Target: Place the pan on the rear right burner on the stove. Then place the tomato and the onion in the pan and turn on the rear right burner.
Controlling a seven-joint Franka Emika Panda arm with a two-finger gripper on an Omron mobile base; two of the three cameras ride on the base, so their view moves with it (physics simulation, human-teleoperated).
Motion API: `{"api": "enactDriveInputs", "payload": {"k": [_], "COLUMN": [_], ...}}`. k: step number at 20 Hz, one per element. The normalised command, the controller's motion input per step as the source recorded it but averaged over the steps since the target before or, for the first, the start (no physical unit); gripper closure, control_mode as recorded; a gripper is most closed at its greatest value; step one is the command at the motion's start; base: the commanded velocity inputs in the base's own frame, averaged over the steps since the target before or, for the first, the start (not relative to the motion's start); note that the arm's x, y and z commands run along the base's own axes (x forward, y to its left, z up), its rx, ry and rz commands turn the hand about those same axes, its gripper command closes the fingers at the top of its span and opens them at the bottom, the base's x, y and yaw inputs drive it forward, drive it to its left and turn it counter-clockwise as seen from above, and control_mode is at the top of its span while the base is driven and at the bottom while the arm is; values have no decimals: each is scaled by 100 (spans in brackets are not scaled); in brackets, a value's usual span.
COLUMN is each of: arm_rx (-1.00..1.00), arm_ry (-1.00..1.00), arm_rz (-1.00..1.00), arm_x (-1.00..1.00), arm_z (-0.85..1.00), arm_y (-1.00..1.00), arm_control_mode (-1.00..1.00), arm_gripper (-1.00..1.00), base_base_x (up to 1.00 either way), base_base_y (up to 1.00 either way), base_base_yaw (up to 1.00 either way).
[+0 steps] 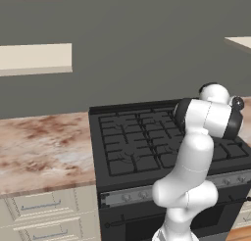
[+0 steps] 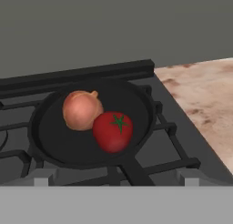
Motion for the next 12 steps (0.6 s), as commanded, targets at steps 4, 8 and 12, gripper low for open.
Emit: {"api": "enactDriveInputs", "payload": {"k": [4,8,12], "arm_rx": [0,0,0], "arm_ry": [-5,-4,-2], "arm_rz": [0,0,0], "arm_x": [-14,-32,-35], "arm_z": [0,0,1], "arm_y": [0,0,0], "arm_control_mode": [-100,-100,-100], "arm_gripper": [-100,-100,-100], "base_base_x": [0,0,0], "base_base_y": [0,0,0], "base_base_yaw": [0,0,0]}}
